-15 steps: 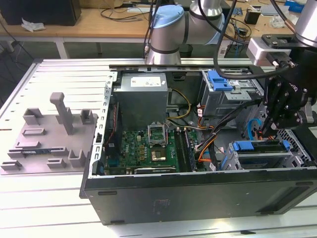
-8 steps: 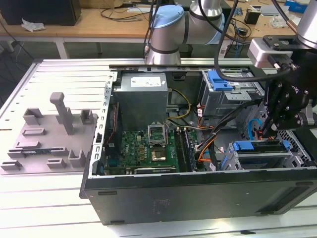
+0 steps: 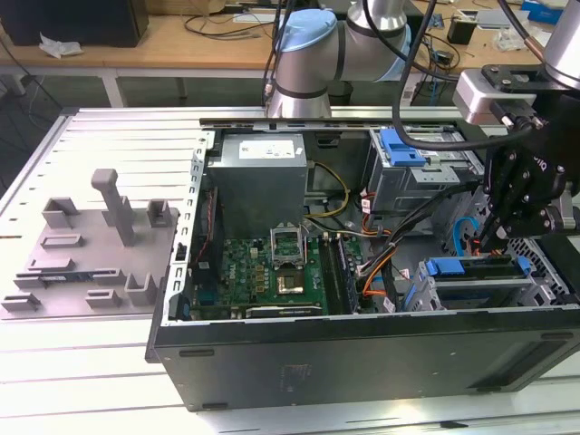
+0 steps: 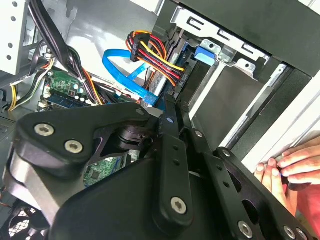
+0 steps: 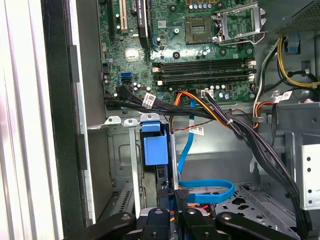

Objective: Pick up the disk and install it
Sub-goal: 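Insert the second disk wire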

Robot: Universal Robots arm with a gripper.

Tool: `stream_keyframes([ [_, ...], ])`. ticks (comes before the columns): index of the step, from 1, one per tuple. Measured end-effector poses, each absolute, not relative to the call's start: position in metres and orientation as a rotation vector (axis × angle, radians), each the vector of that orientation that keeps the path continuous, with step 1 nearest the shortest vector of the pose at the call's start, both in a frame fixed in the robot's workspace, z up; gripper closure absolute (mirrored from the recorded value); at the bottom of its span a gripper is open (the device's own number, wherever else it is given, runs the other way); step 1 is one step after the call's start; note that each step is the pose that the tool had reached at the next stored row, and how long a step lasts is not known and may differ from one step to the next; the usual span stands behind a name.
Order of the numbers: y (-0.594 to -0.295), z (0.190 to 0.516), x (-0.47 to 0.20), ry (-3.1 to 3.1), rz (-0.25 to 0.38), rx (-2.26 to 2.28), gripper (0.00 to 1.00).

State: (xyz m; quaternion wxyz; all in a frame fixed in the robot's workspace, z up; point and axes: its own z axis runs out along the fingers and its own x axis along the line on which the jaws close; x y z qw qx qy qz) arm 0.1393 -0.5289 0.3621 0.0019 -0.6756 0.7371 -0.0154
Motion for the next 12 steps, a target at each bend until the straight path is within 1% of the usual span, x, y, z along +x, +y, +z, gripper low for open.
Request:
stream_keyframes([
  [12,-0.5303,0.3621,0.1395,2.309,-0.039,-2.116,0.84],
])
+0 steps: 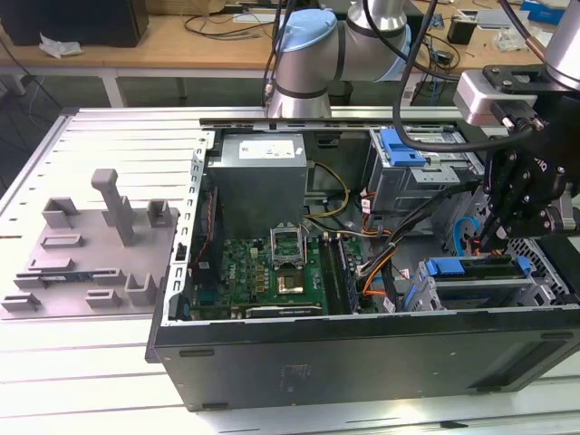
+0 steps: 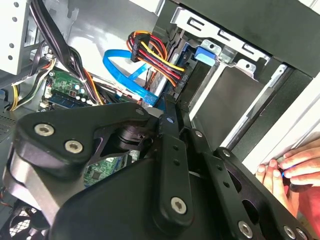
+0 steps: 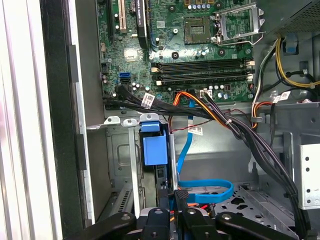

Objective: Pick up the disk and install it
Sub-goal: 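Insert the second disk wire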

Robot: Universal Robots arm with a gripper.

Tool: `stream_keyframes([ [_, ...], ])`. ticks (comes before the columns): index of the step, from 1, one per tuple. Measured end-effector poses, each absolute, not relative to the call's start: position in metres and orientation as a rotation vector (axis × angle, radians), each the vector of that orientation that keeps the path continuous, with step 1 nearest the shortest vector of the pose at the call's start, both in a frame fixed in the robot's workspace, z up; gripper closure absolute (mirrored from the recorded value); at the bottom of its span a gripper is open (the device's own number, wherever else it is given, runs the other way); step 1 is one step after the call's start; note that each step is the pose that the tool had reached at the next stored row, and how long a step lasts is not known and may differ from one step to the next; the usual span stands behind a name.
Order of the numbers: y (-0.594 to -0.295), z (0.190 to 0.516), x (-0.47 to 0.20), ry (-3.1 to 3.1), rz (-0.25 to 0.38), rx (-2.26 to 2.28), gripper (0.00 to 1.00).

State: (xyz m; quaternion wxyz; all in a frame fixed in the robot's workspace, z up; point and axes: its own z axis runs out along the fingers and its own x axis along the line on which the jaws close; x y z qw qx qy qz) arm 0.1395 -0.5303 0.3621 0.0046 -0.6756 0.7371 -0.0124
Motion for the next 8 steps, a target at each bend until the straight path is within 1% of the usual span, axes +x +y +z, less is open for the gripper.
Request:
stream_keyframes([
  [8,-0.5319,0.3618,0.1396,2.306,-0.032,-2.114,0.84],
])
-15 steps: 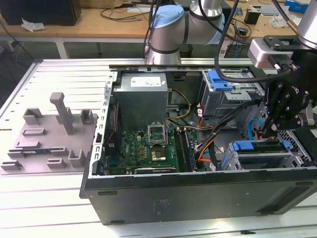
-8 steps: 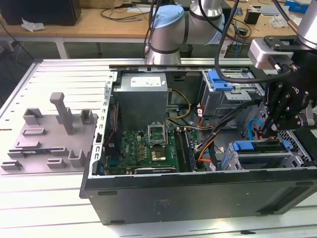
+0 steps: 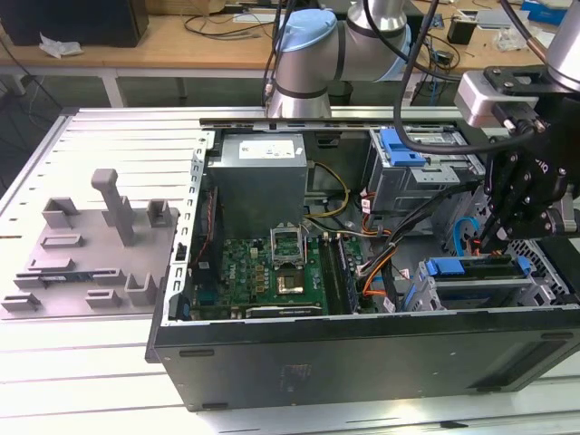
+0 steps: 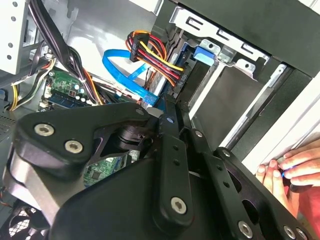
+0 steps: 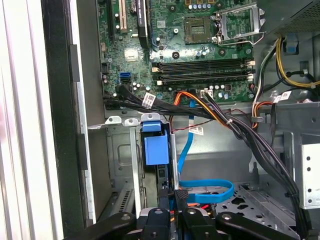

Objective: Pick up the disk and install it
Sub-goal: 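Insert the second disk wire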

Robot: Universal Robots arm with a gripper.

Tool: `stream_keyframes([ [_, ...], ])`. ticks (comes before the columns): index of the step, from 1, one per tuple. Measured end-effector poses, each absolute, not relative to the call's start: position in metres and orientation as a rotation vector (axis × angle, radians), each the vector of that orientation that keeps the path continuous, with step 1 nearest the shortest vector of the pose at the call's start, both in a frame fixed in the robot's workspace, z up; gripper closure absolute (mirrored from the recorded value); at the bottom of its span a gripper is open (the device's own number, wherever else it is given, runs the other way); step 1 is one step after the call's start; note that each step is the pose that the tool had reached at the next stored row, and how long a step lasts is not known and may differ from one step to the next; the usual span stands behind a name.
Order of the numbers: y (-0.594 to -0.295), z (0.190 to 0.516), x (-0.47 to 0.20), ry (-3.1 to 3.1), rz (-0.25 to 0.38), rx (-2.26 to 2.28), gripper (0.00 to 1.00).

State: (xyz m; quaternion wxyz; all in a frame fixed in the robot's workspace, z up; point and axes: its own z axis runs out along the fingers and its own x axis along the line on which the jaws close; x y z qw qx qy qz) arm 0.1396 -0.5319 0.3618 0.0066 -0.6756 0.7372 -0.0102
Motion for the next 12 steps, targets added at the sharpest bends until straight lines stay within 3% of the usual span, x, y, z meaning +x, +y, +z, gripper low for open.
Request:
stream_keyframes([
  [12,-0.5356,0.3611,0.1399,2.298,-0.012,-2.106,0.84],
])
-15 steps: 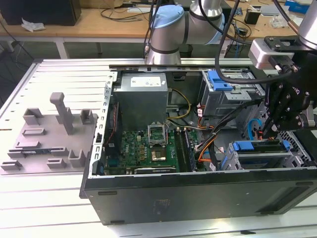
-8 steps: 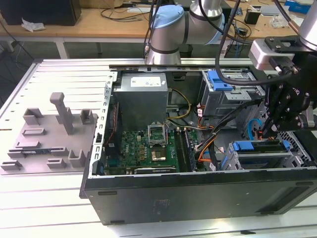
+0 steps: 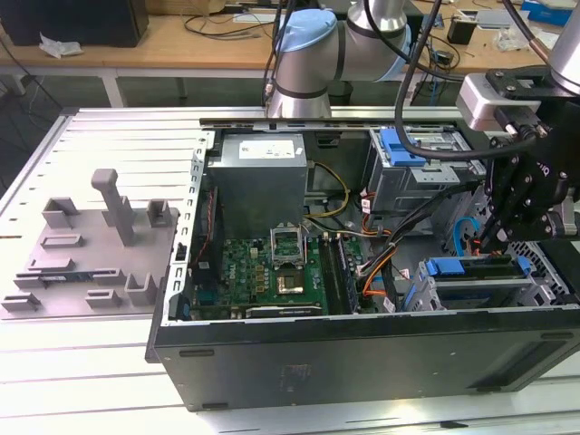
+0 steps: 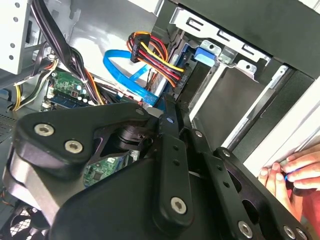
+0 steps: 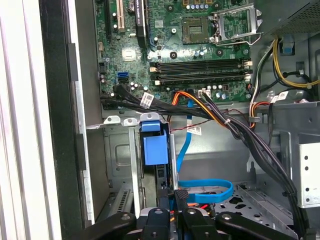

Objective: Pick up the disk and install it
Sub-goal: 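Insert the second disk wire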

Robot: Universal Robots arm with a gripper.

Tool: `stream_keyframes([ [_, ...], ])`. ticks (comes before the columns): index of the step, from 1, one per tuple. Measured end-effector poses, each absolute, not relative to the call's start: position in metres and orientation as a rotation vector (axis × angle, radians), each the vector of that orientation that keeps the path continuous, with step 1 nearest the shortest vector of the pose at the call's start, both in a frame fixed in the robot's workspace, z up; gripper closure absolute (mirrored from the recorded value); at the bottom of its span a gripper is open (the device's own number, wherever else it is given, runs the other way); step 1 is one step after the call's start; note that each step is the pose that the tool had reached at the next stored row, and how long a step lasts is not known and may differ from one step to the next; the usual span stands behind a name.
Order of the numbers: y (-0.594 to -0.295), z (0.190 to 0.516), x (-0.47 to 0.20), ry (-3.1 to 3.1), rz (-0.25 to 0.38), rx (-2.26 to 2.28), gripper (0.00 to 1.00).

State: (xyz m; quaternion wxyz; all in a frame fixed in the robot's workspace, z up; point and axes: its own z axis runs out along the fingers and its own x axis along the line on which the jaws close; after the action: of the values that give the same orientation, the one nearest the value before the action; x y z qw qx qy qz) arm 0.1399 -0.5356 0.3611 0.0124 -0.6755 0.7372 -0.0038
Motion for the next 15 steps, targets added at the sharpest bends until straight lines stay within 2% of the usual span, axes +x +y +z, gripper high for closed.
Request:
stream_keyframes([
  [15,-0.537,0.359,0.14,2.297,-0.011,-2.105,0.84],
])
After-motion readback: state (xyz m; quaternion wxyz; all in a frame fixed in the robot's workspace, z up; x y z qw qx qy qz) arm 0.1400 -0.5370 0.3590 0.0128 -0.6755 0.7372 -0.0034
